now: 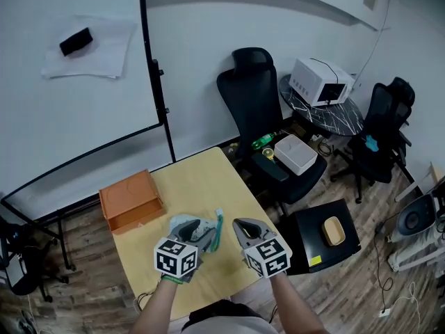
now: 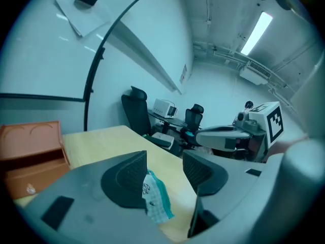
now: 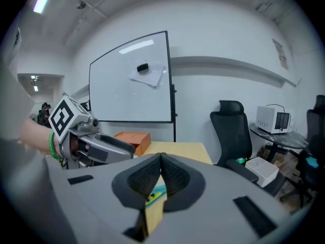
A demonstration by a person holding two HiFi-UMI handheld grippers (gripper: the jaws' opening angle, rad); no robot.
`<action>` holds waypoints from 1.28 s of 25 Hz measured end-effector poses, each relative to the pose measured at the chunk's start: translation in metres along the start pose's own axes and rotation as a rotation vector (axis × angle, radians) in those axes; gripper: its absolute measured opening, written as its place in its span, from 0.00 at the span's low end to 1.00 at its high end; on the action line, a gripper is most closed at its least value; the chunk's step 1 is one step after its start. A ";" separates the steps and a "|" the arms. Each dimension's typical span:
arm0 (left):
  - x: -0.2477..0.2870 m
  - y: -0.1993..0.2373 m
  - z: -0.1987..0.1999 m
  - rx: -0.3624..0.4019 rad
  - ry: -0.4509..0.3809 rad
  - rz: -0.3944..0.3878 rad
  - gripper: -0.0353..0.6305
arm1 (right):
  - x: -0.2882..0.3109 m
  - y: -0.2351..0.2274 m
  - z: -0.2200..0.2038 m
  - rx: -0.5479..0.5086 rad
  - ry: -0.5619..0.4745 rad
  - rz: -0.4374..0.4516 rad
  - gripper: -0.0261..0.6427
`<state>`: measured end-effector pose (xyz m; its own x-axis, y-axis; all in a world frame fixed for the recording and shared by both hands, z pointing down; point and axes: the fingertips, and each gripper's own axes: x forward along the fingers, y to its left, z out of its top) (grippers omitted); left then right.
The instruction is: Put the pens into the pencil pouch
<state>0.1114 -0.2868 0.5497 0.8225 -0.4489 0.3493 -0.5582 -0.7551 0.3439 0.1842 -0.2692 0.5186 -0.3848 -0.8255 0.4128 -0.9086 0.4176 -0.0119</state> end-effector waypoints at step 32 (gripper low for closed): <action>-0.186 0.076 0.127 0.144 -0.441 0.424 0.08 | 0.003 0.039 0.142 -0.095 -0.334 0.017 0.04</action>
<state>-0.0699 -0.3210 0.4001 0.5173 -0.8554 0.0268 -0.8509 -0.5108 0.1225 0.1242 -0.3094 0.3898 -0.4462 -0.8902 0.0923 -0.8884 0.4530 0.0747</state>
